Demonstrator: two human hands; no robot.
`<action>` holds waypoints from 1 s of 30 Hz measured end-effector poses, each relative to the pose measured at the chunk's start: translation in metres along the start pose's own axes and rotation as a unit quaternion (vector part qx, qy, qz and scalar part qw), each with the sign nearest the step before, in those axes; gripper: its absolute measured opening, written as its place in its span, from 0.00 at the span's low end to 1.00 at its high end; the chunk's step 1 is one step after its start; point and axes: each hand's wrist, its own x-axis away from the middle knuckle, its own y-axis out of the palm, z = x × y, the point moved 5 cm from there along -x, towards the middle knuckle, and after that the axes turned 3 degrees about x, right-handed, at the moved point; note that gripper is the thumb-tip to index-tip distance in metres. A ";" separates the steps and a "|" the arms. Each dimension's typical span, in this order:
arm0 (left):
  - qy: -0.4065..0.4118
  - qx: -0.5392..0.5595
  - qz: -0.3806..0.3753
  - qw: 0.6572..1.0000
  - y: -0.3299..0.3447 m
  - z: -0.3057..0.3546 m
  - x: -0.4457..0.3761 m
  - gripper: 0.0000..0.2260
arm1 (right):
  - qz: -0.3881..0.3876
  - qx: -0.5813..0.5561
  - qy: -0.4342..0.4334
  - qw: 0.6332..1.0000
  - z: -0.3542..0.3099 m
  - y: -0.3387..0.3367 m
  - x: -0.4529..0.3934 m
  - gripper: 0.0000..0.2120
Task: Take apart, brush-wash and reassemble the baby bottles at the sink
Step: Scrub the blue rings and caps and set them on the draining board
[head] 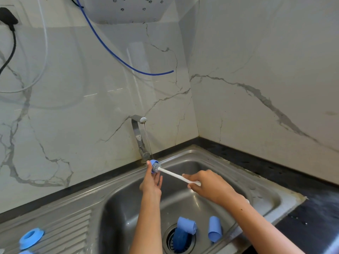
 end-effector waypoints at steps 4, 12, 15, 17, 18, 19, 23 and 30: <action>-0.063 0.008 -0.132 0.989 0.009 -0.003 -0.001 0.18 | -0.086 -0.348 0.101 0.928 0.006 0.013 0.003 0.11; 0.001 0.087 -0.049 0.995 0.000 0.000 -0.011 0.22 | -0.041 -0.126 0.021 0.991 0.008 0.012 -0.006 0.15; 0.015 0.120 -0.027 0.992 -0.008 0.005 -0.015 0.17 | -0.031 -0.072 0.013 0.997 0.019 0.008 -0.004 0.15; 0.021 0.132 -0.019 0.991 -0.015 0.009 -0.019 0.11 | -0.005 -0.092 0.025 0.995 0.023 0.001 -0.001 0.15; 0.025 0.125 -0.014 0.992 -0.017 0.009 -0.019 0.10 | 0.012 -0.117 0.030 0.993 0.023 0.000 0.000 0.15; 0.024 0.112 -0.012 0.993 -0.017 0.007 -0.020 0.11 | 0.023 -0.139 0.033 0.989 0.022 0.000 0.000 0.15; 0.027 0.053 -0.042 0.997 0.000 -0.002 -0.011 0.13 | 0.020 -0.168 0.026 0.985 0.011 0.007 -0.002 0.16; 0.059 0.009 -0.029 0.998 0.006 -0.008 -0.003 0.13 | 0.029 -0.160 0.036 0.986 -0.001 0.010 -0.008 0.18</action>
